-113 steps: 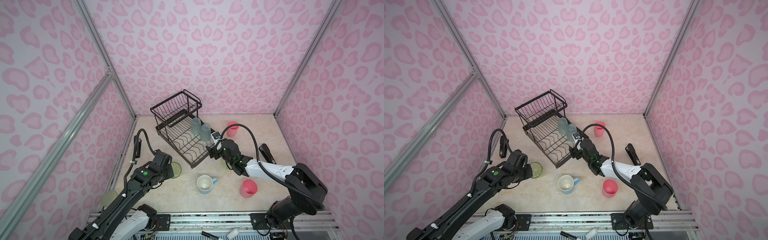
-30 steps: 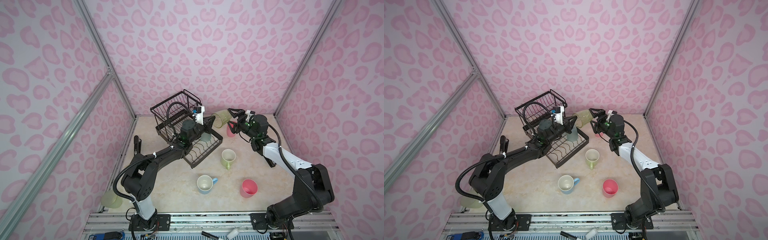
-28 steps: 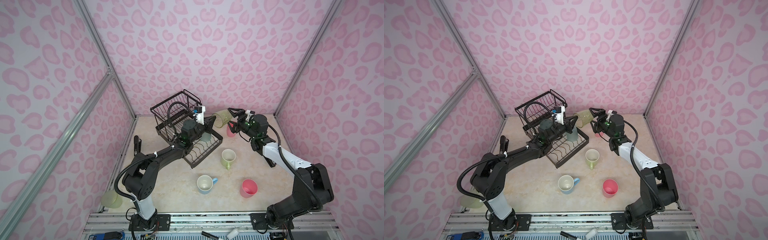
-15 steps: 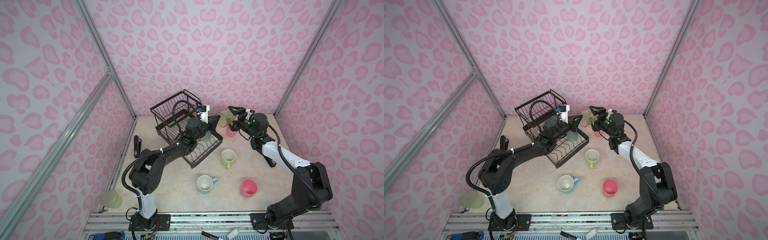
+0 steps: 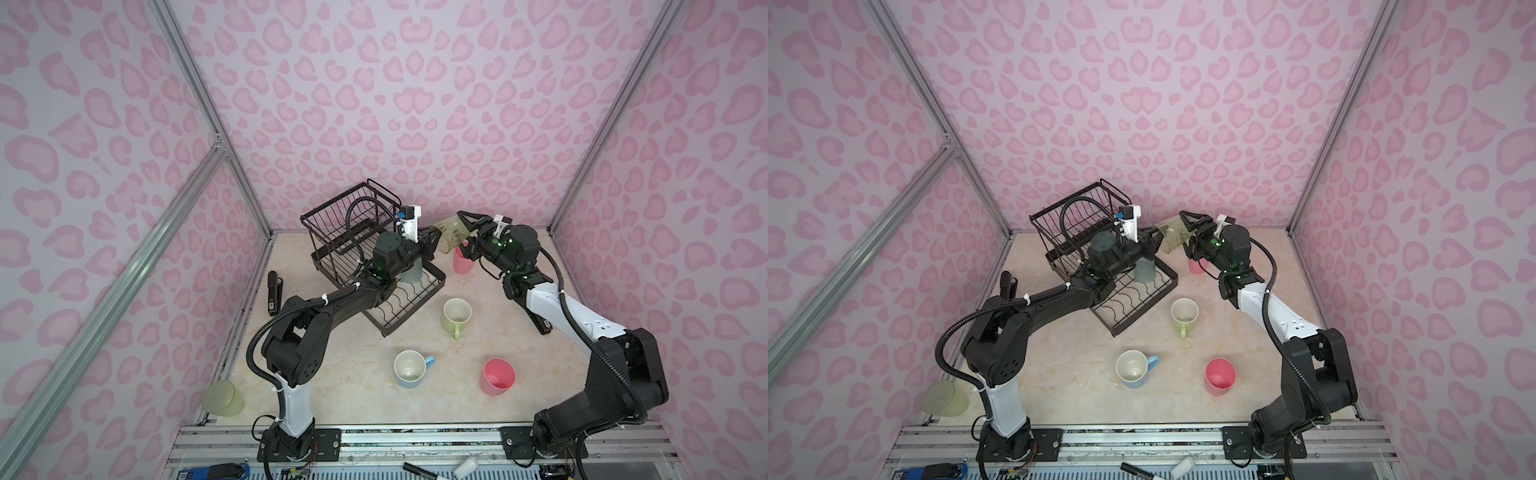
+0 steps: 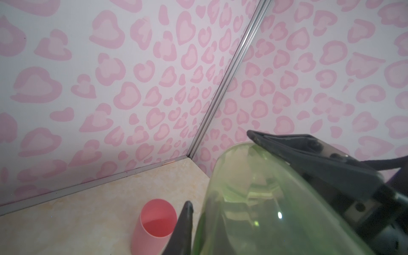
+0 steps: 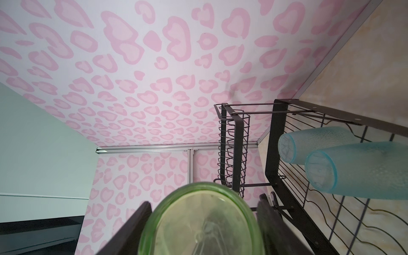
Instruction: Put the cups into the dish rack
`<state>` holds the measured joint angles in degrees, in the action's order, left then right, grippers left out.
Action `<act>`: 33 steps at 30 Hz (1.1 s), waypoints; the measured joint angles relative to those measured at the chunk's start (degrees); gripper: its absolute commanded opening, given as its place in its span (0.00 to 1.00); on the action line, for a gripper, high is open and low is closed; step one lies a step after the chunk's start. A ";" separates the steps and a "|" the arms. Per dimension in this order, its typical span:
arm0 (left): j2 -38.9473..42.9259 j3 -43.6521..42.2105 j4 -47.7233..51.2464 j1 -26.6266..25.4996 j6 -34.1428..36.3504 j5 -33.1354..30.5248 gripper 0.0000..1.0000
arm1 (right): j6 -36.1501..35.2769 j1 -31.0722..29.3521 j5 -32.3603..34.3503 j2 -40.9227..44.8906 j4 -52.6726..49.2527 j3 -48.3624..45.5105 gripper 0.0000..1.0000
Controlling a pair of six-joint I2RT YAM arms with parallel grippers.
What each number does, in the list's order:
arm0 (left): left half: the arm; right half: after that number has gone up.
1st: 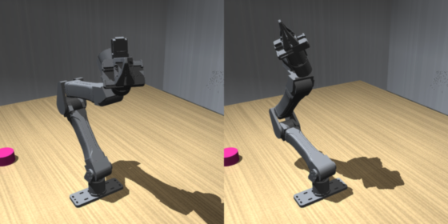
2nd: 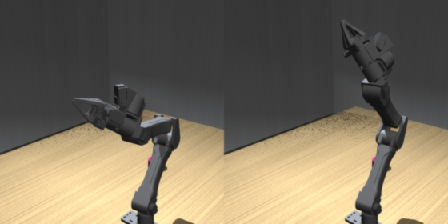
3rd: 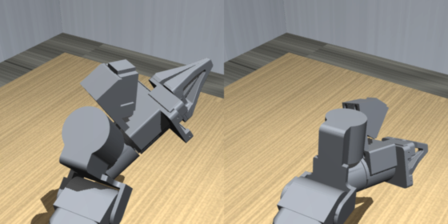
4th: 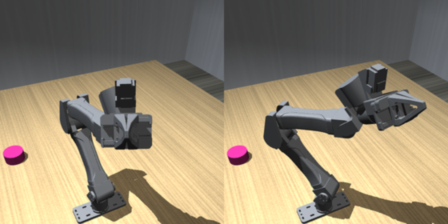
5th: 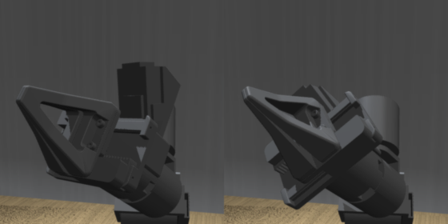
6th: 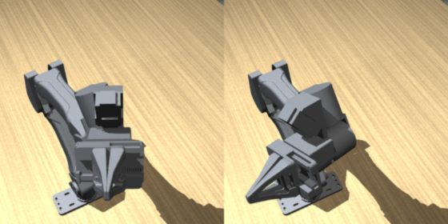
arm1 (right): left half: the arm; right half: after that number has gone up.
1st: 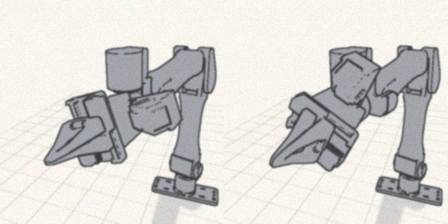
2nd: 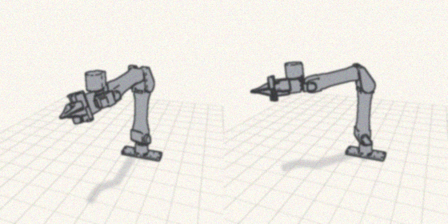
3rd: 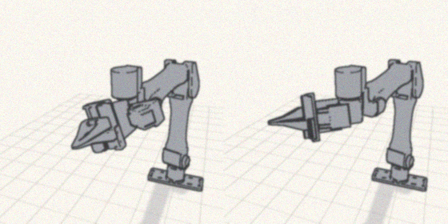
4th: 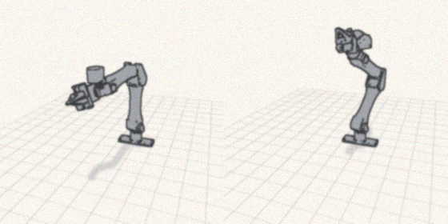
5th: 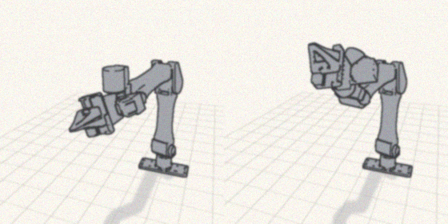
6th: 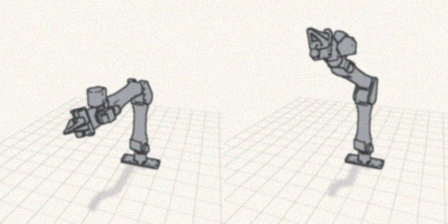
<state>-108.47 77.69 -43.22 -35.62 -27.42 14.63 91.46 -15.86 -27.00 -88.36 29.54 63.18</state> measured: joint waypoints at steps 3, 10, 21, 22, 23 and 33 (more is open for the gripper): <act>-0.13 0.15 0.44 -0.02 1.03 0.76 0.07 | -1.01 -0.04 1.22 0.35 -0.68 0.02 0.65; -0.59 0.20 0.76 -0.02 0.81 0.96 0.05 | -3.52 -0.63 3.43 0.37 -2.73 0.55 0.70; -0.85 0.81 1.99 -0.02 -0.48 -0.07 0.04 | -6.43 -1.81 2.34 -0.44 -2.84 1.01 0.78; -0.87 0.81 2.05 0.00 -0.52 -0.15 0.04 | -6.56 -1.92 2.29 -0.59 -2.84 1.16 0.75; -0.90 0.81 2.19 0.00 -0.61 -0.17 0.04 | -6.64 -1.99 2.25 -0.68 -2.82 1.22 0.73; -0.90 0.79 1.79 -0.02 -1.27 -0.85 0.41 | -7.74 -2.05 1.99 -0.85 -4.17 1.31 0.59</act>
<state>-109.36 78.48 -41.43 -35.64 -28.69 13.78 83.72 -17.91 -25.02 -89.21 25.36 64.49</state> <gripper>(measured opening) 0.333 0.682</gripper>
